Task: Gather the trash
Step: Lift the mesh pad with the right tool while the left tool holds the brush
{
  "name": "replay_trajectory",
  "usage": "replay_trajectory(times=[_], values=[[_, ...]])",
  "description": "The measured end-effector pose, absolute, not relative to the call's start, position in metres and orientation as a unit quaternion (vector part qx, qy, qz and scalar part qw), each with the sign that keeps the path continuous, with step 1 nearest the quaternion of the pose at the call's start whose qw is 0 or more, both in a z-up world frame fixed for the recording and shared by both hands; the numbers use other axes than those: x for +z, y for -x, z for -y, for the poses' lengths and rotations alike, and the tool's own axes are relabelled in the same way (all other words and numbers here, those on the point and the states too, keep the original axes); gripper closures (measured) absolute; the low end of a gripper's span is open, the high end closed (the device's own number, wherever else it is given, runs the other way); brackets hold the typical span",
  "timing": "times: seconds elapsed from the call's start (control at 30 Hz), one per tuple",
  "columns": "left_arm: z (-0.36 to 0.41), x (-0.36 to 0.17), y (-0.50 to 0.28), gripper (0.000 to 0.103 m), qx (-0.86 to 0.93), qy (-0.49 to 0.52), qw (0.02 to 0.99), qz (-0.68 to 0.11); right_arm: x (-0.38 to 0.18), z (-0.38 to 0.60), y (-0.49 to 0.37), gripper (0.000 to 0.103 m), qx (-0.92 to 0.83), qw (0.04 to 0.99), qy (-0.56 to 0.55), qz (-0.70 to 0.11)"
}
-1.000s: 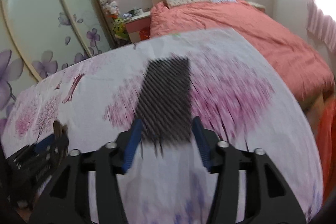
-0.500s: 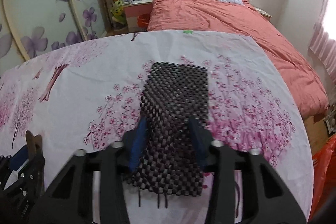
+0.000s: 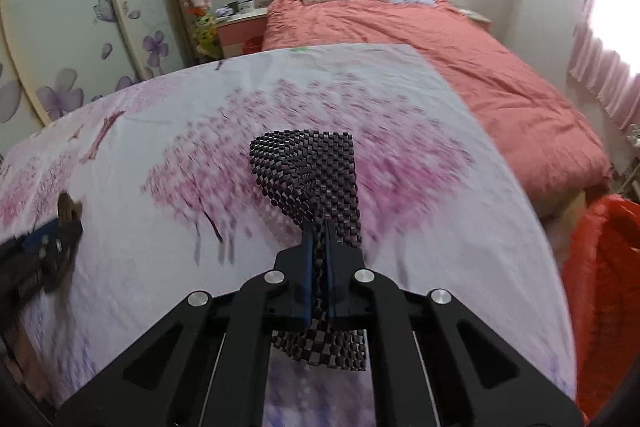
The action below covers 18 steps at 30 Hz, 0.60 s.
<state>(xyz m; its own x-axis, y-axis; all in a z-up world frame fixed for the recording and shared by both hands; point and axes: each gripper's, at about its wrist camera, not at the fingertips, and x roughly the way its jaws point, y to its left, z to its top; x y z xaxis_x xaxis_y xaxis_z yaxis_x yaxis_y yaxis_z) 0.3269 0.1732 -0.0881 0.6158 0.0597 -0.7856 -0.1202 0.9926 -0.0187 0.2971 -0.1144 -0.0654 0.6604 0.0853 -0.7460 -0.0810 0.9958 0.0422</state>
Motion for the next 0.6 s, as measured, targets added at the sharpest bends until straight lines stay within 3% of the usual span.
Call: replay_trajectory(times=[0.37, 0.6], values=[[-0.170, -0.087, -0.328, 0.061, 0.064, 0.066, 0.898, -0.431, -0.073, 0.132, -0.293, 0.098, 0.053, 0.904, -0.049, -0.422], [-0.169, -0.088, -0.328, 0.068, 0.079, 0.056, 0.896, -0.432, -0.075, 0.137, -0.290, 0.098, 0.060, 0.902, -0.063, -0.422]])
